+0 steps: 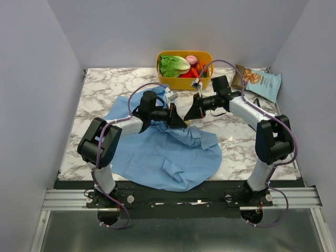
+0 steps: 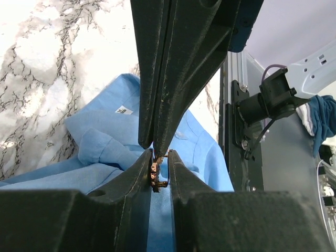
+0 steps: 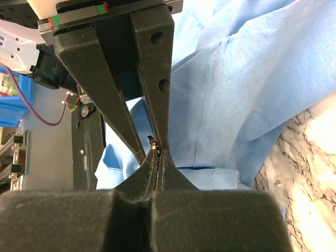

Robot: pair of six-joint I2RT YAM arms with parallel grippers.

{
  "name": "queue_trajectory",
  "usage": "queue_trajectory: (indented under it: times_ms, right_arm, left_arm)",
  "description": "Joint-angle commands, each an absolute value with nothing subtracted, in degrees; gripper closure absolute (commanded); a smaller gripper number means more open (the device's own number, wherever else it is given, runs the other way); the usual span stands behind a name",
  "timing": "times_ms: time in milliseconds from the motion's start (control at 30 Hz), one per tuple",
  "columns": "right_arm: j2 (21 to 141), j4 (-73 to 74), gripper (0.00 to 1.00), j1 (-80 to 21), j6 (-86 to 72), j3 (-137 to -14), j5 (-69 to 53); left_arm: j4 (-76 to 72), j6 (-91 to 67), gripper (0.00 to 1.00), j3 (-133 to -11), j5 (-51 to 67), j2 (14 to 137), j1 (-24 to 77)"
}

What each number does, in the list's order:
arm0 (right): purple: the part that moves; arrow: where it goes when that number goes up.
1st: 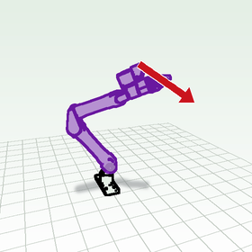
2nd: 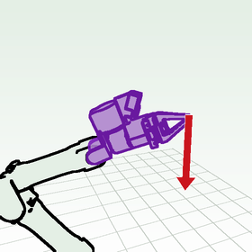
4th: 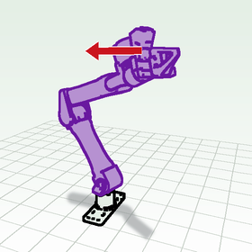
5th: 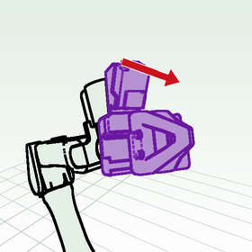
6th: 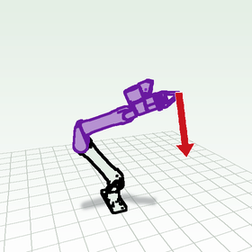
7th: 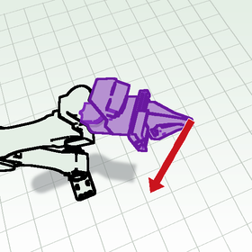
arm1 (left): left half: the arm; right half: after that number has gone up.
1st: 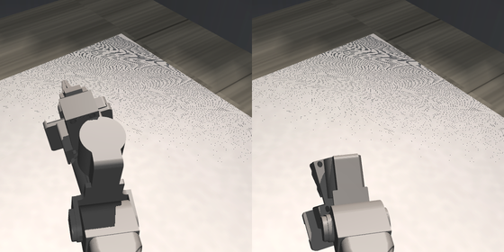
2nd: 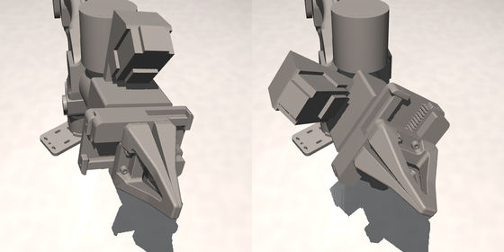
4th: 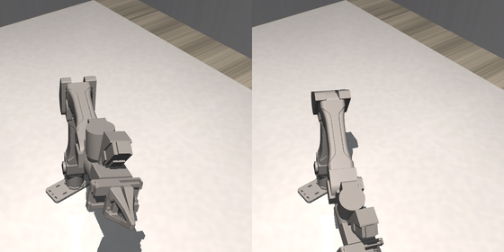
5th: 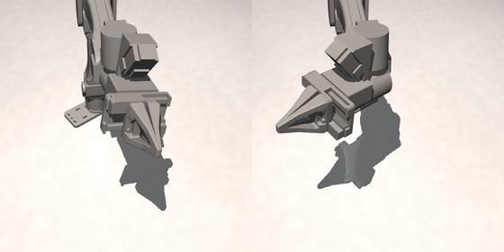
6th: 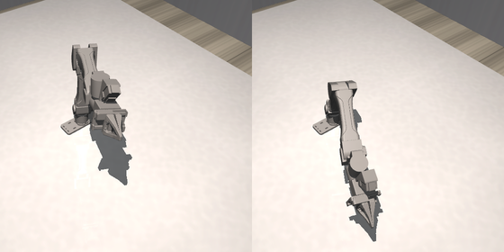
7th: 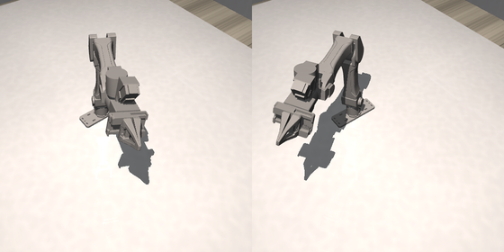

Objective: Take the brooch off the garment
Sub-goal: Close the brooch.

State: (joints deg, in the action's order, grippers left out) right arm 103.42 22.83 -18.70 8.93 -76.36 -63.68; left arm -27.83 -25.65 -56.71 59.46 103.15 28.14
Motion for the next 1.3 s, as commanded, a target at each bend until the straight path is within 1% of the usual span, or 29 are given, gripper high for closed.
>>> queue_trajectory:
  times_ms: [0, 367, 467, 500, 567, 600, 700, 767, 1000, 1167, 1267]
  right_arm:
    - [102.66, 21.53, 1.0, -18.46, 9.05, -76.2, -60.82]
    - [102.74, 21.44, 0.99, -18.54, 8.96, -76.29, -60.73]
    - [102.66, 21.36, 1.0, -18.54, 8.96, -76.2, -60.73]
    - [102.74, 21.44, 0.99, -18.46, 8.96, -76.2, -60.73]
    - [102.66, 21.45, 1.0, -18.54, 9.05, -76.2, -60.73]
    - [102.66, 21.45, 1.0, -18.54, 9.14, -76.2, -60.73]
    - [102.74, 21.53, 0.99, -18.54, 9.32, -76.2, -60.65]
    - [102.74, 21.53, 1.0, -18.46, 9.23, -76.11, -60.73]
    - [102.48, 22.32, 0.99, -18.46, 10.63, -76.46, -59.5]
    - [100.9, 24.26, 0.99, -18.46, 13.88, -76.9, -57.13]
    - [99.93, 25.22, 0.99, -18.54, 15.55, -77.08, -55.46]
  left_arm:
    - [-25.14, -23.47, 0.74, -58.1, 63.99, 102.92, 29.18]
    - [-21.89, -20.74, 0.71, -58.8, 63.98, 102.83, 29.88]
    - [-21.71, -21.0, 0.66, -58.97, 63.72, 102.83, 29.79]
    - [-21.8, -21.01, 0.62, -59.06, 63.63, 102.83, 29.79]
    - [-22.15, -21.09, 0.59, -58.97, 63.55, 102.57, 29.71]
    - [-22.24, -21.18, 0.55, -58.89, 63.63, 102.31, 29.71]
    - [-23.02, -21.62, 0.5, -58.62, 63.9, 101.6, 29.01]
    - [-23.9, -22.06, 0.49, -58.36, 64.25, 101.08, 28.74]
    - [-24.08, -22.59, 0.38, -58.53, 64.69, 100.72, 27.07]
    - [-24.52, -23.38, 0.35, -58.54, 62.67, 100.46, 26.37]
    - [-24.52, -23.03, 0.29, -58.1, 60.74, 99.59, 26.02]
